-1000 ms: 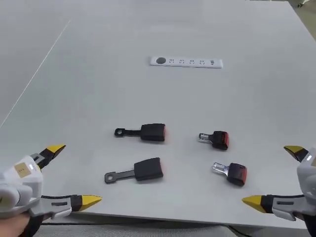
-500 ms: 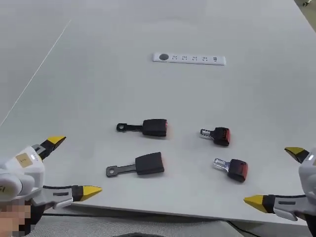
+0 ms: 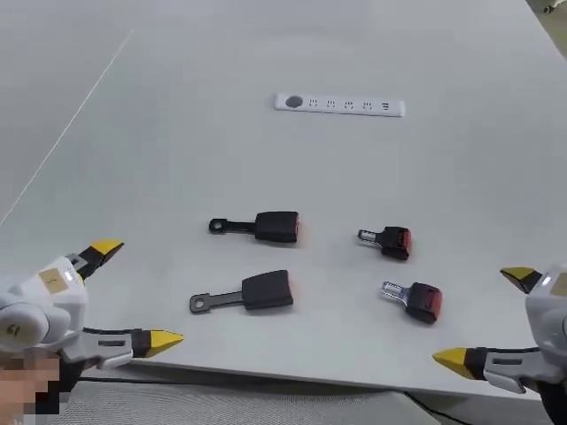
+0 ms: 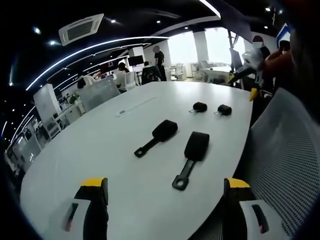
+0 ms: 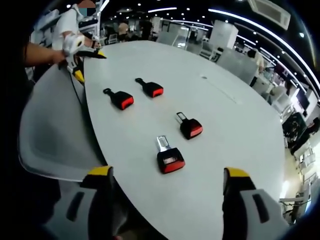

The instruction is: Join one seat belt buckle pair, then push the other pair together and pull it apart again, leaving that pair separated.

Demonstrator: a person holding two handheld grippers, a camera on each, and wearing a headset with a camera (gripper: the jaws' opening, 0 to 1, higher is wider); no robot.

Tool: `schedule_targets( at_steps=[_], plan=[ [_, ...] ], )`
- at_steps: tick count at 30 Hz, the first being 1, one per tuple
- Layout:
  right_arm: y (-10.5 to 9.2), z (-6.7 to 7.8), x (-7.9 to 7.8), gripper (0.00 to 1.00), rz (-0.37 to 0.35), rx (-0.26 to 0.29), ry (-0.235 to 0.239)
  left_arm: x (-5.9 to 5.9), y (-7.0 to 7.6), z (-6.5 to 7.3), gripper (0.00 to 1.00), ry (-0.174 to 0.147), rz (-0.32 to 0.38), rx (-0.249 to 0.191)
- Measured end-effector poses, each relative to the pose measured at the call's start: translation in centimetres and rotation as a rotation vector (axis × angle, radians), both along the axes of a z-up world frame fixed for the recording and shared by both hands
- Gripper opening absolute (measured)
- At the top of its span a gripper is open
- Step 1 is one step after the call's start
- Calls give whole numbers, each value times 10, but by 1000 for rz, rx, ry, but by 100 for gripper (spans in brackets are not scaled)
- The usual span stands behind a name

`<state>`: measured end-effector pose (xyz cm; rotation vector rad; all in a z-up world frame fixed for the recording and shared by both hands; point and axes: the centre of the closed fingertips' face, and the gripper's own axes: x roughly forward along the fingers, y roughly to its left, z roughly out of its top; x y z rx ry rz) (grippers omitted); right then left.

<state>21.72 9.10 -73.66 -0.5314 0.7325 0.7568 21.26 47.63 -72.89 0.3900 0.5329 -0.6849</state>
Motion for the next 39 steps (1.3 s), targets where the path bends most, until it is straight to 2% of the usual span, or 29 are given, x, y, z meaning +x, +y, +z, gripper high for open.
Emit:
schedule_targets(
  at_steps=[9,15,16,17,18,23,27,31,35,39],
  plan=[
    [-4,6,0,90,18,-3,-10,-3,1,0,92,7,-9,29],
    [-8,3,-3,86,17,-1,9,-4,-3,4,90,7,-29,49],
    [-8,3,-4,86,17,-1,9,-4,-4,5,91,5,-33,59],
    [-8,3,-4,85,19,-1,9,-3,-3,3,91,12,-38,90],
    [-8,3,-4,85,20,0,9,-4,-3,1,91,21,-43,100],
    [-7,4,-2,81,40,-11,-9,-3,-10,1,90,32,-80,120],
    [-4,5,1,77,55,-5,-2,-4,-16,-1,89,74,-105,122],
    [-2,4,3,74,78,-11,6,-1,-23,-3,88,94,-139,144],
    [2,4,6,71,107,-14,12,4,-40,-2,85,111,-173,139],
    [4,0,9,69,134,-24,20,9,-54,-9,83,154,-195,130]
  ],
)
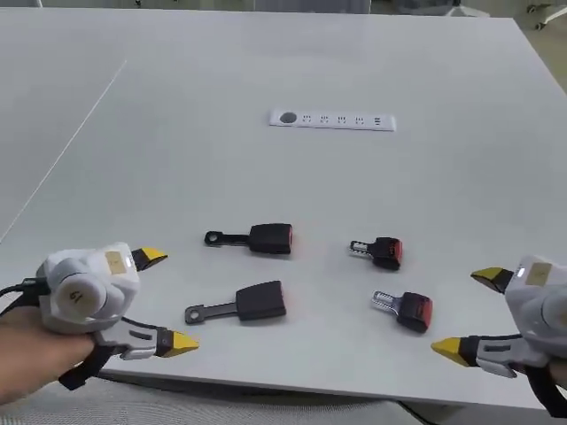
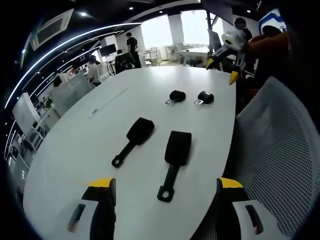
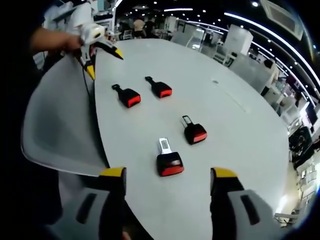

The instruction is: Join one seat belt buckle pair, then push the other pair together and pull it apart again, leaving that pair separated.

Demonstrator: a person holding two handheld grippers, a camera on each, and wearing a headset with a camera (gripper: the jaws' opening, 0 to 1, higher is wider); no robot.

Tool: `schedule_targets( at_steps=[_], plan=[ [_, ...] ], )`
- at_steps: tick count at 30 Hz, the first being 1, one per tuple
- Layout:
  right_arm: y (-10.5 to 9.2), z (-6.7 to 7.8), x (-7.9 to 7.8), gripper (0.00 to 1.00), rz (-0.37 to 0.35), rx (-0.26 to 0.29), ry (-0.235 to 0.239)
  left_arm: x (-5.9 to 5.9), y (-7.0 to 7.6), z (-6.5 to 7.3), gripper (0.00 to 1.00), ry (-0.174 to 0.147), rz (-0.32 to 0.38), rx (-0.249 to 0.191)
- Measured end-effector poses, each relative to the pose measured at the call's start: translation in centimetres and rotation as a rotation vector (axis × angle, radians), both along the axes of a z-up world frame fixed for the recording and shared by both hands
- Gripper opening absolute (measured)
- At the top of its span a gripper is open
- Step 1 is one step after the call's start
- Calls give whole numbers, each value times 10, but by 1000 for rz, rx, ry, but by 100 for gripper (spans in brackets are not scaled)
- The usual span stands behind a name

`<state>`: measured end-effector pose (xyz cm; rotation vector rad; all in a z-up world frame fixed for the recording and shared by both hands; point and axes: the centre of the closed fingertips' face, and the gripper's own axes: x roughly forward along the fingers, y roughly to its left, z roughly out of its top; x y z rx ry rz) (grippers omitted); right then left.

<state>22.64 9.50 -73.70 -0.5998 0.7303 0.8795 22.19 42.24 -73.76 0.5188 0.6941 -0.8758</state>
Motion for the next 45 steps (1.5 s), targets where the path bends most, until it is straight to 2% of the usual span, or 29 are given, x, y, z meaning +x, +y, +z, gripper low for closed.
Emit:
schedule_targets(
  at_steps=[3,9,13,17,20,22,26,29,34,42,45],
  plan=[
    [3,-6,2,67,18,4,6,6,-8,-4,79,6,-12,4],
    [10,-17,6,63,45,5,20,9,-27,-17,76,46,-41,10],
    [13,-24,9,61,65,1,30,16,-30,-30,72,59,-61,23],
    [17,-32,12,59,89,-12,38,27,-35,-34,69,45,-60,31],
    [20,-36,15,56,107,-19,46,33,-38,-38,60,60,-58,31],
    [20,-42,17,55,120,-30,56,35,-41,-42,59,70,-60,36],
    [20,-49,19,52,149,-46,69,36,-48,-51,55,98,-77,46],
    [23,-52,24,49,188,-50,54,34,-53,-62,54,126,-90,56],
    [27,-60,32,45,192,-52,66,30,-61,-75,53,159,-125,77],
    [30,-75,34,44,211,-66,107,29,-71,-83,49,176,-180,104],
    [26,-80,35,43,213,-72,126,29,-72,-84,46,171,-215,128]
  ],
)
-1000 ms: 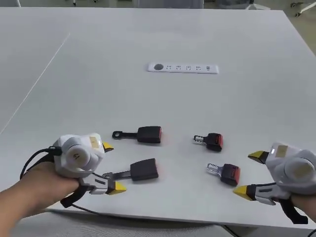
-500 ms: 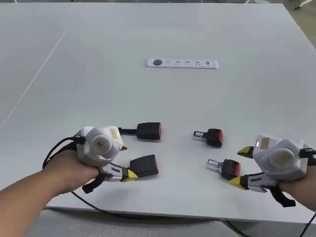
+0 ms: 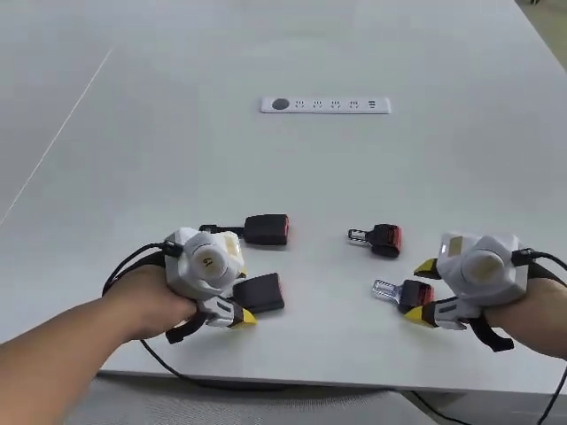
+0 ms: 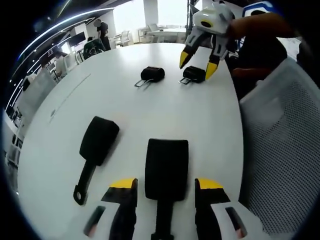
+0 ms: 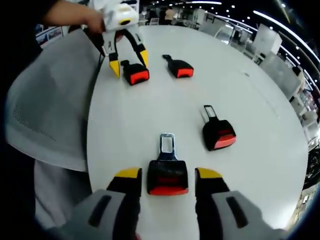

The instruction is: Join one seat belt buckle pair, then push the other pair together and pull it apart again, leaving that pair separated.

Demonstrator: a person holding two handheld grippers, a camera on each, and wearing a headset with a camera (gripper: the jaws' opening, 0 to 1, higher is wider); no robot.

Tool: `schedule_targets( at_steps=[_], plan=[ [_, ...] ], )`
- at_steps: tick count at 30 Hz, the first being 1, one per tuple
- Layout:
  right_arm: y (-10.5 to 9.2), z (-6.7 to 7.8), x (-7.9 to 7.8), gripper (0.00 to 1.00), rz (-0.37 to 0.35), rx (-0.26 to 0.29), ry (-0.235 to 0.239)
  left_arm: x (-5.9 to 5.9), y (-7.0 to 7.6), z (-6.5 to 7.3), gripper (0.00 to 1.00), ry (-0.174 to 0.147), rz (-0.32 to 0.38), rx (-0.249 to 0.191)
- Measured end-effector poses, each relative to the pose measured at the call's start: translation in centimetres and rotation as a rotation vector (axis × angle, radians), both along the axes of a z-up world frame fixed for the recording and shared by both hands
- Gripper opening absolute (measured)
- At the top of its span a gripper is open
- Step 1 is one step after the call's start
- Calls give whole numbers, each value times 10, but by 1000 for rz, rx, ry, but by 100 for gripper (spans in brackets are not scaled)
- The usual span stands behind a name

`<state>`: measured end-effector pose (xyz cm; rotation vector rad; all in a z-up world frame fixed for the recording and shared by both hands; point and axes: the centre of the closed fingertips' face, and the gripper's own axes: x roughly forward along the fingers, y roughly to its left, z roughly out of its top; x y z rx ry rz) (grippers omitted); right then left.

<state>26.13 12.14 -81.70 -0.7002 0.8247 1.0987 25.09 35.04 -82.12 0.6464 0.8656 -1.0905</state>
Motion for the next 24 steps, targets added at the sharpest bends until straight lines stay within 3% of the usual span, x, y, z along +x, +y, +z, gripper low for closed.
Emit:
schedule_targets(
  at_steps=[4,6,7,10,16,24],
  plan=[
    [-5,-8,-1,40,-1,-16,40,-1,-1,-5,41,15,-36,20],
    [-6,-12,-2,38,11,-31,51,-2,-3,-5,38,27,-48,10],
    [-4,-10,-2,37,4,-9,57,-1,-3,-4,38,26,-50,11],
    [-6,-11,0,37,9,-19,65,-1,-3,-4,35,11,-106,33],
    [-5,-12,-2,35,34,-13,91,-2,-4,-5,33,15,-152,49],
    [-6,-12,-3,35,104,-53,105,-1,-3,-5,33,33,-142,28]
  ],
)
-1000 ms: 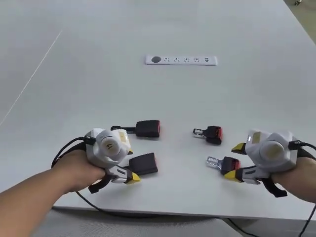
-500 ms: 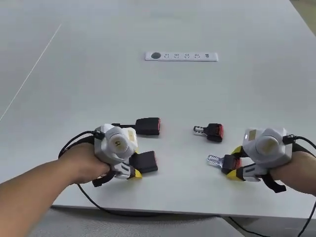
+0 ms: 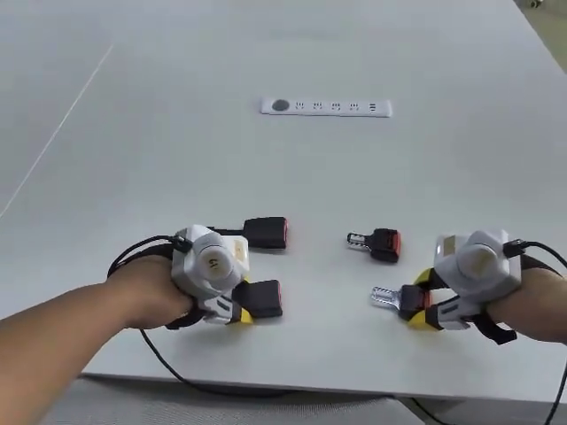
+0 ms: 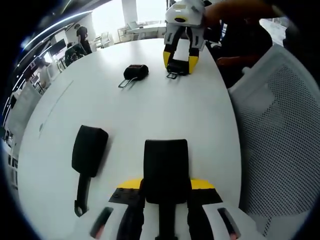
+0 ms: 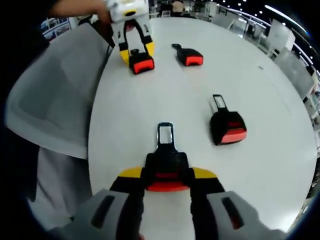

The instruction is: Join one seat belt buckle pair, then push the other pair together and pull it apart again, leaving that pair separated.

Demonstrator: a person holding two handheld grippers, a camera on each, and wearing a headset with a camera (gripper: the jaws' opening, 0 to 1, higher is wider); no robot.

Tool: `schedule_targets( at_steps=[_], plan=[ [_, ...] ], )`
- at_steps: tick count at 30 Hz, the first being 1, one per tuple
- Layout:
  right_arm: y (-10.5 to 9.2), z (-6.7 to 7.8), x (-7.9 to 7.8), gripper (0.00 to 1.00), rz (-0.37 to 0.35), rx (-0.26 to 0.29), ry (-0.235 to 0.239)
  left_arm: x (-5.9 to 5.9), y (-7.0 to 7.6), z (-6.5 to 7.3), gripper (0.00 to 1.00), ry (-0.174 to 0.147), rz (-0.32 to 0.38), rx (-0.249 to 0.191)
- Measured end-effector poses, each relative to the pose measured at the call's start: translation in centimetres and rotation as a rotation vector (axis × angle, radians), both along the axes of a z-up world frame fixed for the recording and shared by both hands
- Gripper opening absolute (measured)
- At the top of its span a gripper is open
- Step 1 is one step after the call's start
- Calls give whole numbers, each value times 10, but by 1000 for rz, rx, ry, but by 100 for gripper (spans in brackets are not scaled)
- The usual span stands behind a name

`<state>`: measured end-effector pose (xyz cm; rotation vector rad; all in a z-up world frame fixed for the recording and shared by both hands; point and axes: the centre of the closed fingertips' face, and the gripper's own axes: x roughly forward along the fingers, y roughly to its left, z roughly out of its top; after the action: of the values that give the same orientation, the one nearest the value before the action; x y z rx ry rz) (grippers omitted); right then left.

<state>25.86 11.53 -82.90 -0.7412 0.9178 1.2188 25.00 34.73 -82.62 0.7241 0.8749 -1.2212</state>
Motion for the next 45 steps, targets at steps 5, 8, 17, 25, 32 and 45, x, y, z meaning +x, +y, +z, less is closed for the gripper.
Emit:
schedule_targets(
  at_steps=[5,8,17,25,32,45],
  plan=[
    [-1,0,1,35,24,-1,1,-1,0,0,33,13,-18,10],
    [-1,-1,1,35,31,-8,0,-1,0,-1,33,16,-33,11],
    [0,0,0,35,52,-23,-2,-3,0,-1,33,25,-126,61],
    [0,-1,0,35,42,-11,-2,-4,0,-1,33,30,-170,76],
    [0,0,0,35,47,-9,-1,-4,1,-1,33,31,-181,87],
    [14,1,-4,35,72,-16,-12,-4,1,-2,33,32,-180,94]
  ],
)
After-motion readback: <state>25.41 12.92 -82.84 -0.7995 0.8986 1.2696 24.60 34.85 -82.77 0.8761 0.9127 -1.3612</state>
